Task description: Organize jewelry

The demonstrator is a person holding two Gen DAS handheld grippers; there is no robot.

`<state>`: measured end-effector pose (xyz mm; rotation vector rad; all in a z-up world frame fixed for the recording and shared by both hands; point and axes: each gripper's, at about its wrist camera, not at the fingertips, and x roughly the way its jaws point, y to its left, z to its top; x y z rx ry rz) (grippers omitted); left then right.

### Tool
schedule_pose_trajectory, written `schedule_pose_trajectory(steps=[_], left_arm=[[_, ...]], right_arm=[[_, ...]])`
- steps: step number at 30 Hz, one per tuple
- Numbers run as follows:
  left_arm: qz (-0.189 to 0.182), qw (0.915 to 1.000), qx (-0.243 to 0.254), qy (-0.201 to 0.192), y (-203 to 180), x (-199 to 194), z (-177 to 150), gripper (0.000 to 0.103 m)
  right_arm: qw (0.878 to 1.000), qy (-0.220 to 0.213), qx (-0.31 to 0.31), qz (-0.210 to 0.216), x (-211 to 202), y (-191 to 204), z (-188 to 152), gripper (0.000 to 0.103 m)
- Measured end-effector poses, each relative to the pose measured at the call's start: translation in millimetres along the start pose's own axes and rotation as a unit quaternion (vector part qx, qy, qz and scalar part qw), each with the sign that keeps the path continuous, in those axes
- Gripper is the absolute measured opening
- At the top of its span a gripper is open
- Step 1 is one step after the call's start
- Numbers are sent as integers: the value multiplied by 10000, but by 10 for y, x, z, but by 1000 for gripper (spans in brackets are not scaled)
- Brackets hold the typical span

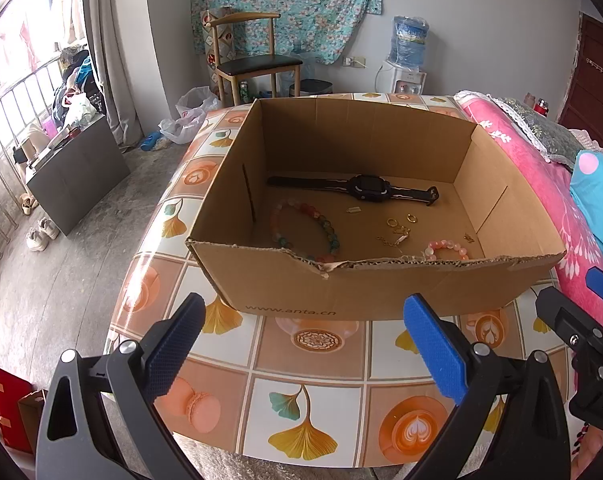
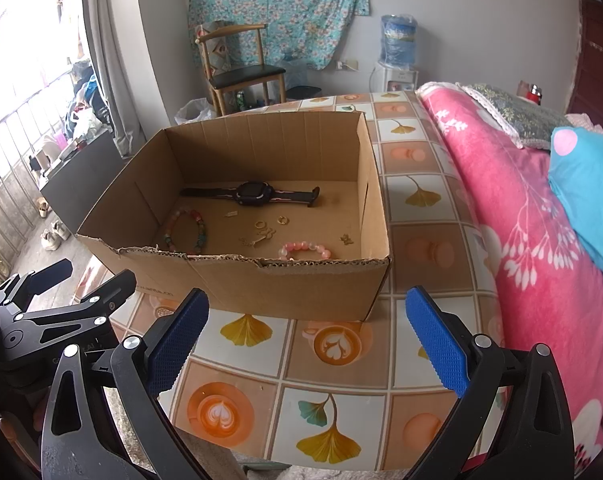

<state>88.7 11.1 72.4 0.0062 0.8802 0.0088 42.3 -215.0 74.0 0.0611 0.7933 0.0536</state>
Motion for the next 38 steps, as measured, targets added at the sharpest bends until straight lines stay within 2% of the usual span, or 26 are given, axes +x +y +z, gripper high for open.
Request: schedule_pose_trajectory(steps=[38], left_arm=[[5,10000,-16,-4,15,-7,6,98]], right_arm=[[10000,16,-34,18,-3,71,5,95]])
